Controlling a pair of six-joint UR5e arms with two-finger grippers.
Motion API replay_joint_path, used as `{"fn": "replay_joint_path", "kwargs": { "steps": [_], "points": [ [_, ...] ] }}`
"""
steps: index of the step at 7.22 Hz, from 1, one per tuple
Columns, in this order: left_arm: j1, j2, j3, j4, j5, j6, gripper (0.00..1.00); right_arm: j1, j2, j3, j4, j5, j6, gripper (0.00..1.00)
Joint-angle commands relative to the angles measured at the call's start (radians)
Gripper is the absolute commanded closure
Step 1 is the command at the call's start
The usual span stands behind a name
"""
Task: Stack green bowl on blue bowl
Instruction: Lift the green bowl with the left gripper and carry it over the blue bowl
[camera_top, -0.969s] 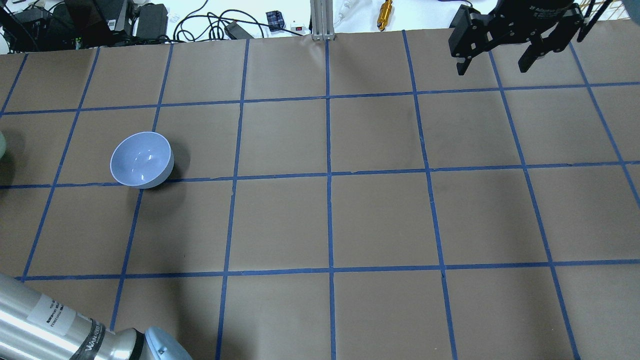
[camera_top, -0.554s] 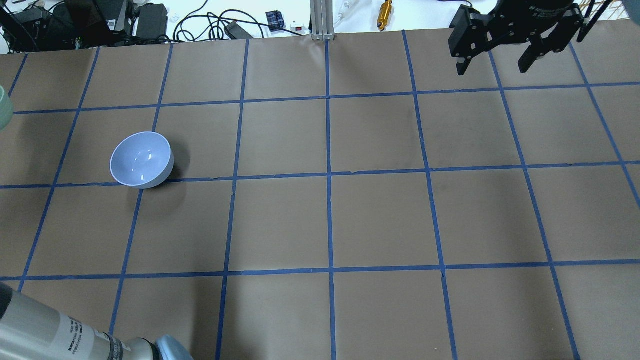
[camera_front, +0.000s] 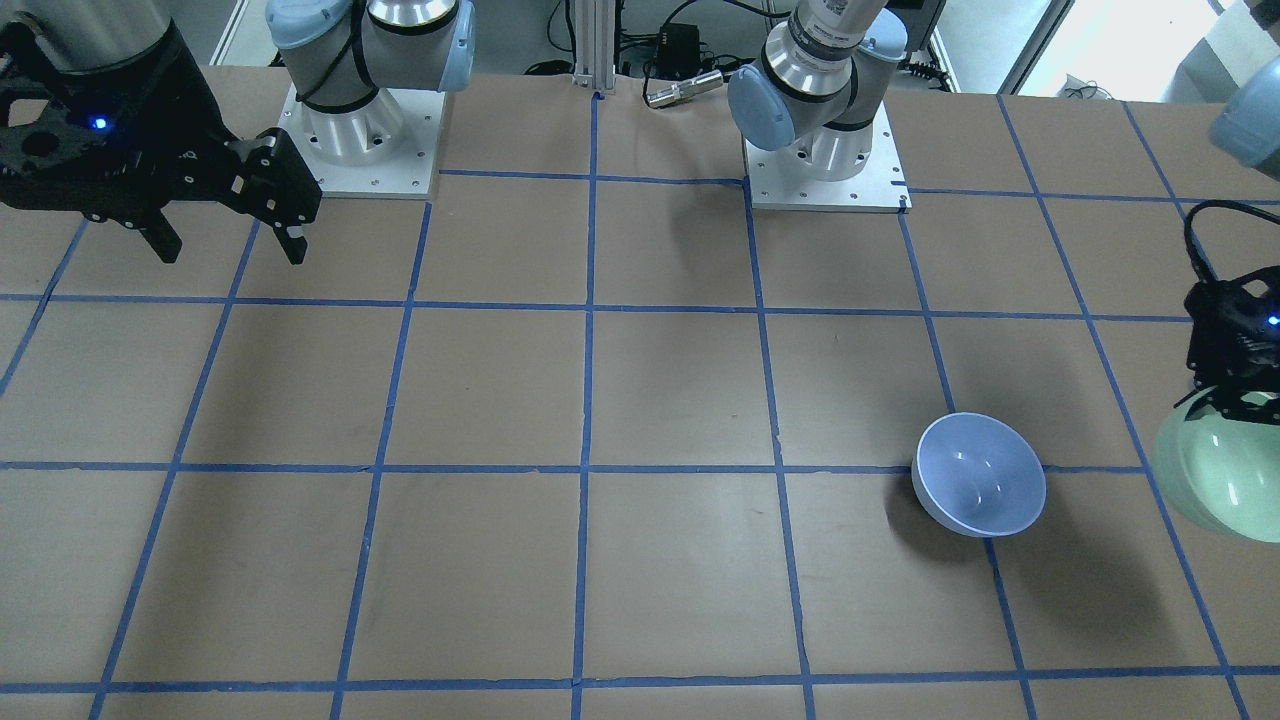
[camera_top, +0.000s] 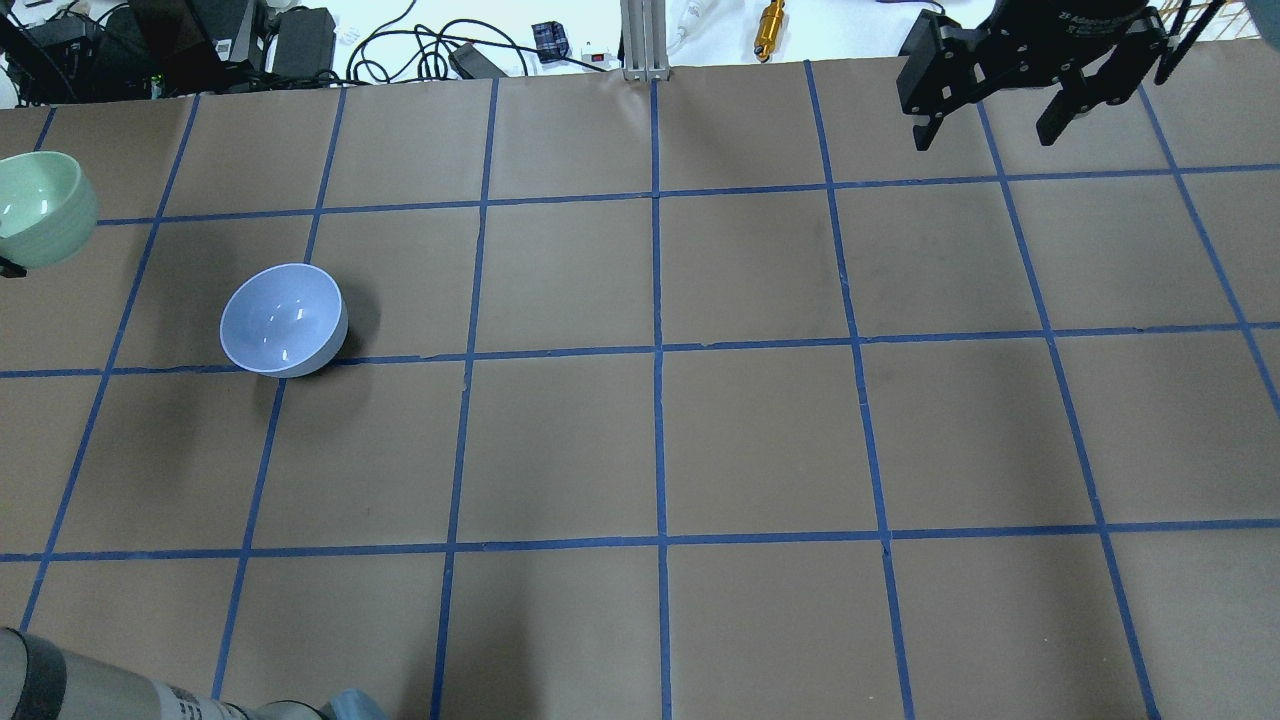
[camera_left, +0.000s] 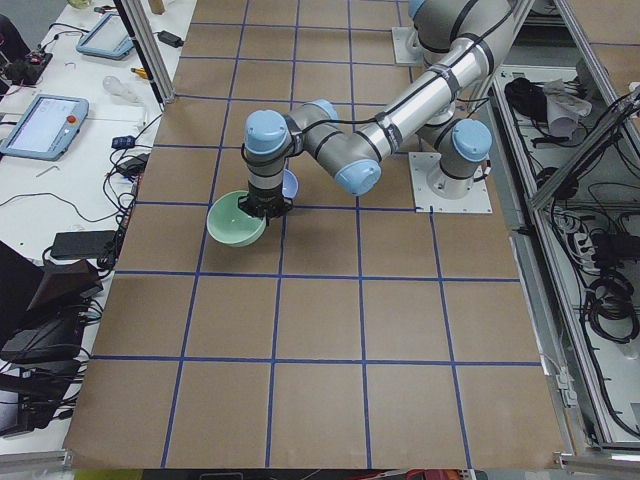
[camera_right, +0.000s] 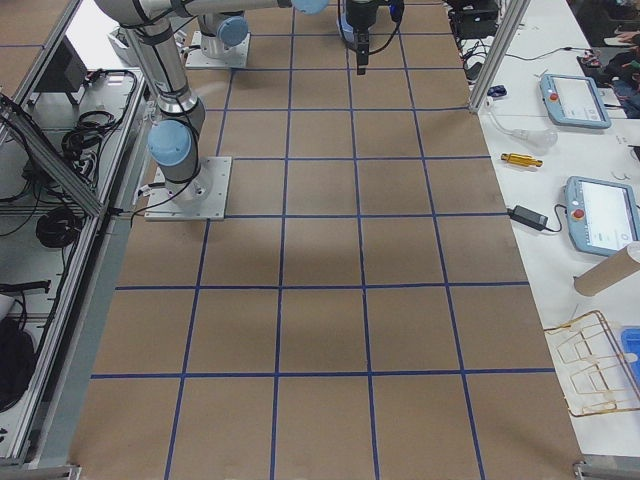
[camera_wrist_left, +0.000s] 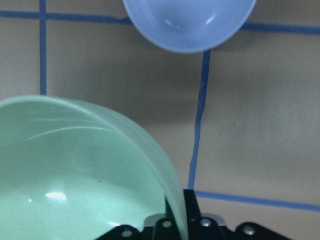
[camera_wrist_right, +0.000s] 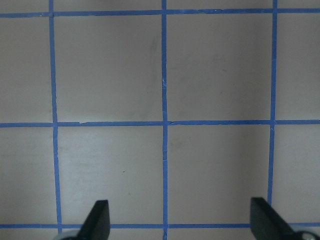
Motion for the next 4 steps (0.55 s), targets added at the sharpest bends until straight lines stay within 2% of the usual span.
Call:
{"fn": "replay_joint_path", "kwargs": {
  "steps": [1, 2, 3, 4],
  "points": [
    [-0.157, 0.093, -0.166, 0.09, 0.007, -0.266, 1.0, 0.0, 0.002, 0.0, 0.0, 0.0, 0.0, 0.0],
    [-0.197, 0.078, -0.267, 0.279, 0.011, -0.294, 1.0, 0.0, 0.0, 0.0, 0.0, 0.0, 0.001, 0.0],
    [-0.187, 0.073, -0.336, 0.38, 0.018, -0.279, 1.0, 0.0, 0.002, 0.0, 0.0, 0.0, 0.0, 0.0],
    [-0.187, 0.067, -0.369, 0.392, 0.013, -0.293, 1.0, 0.0, 0.0, 0.0, 0.0, 0.0, 0.0, 0.0]
  ]
}}
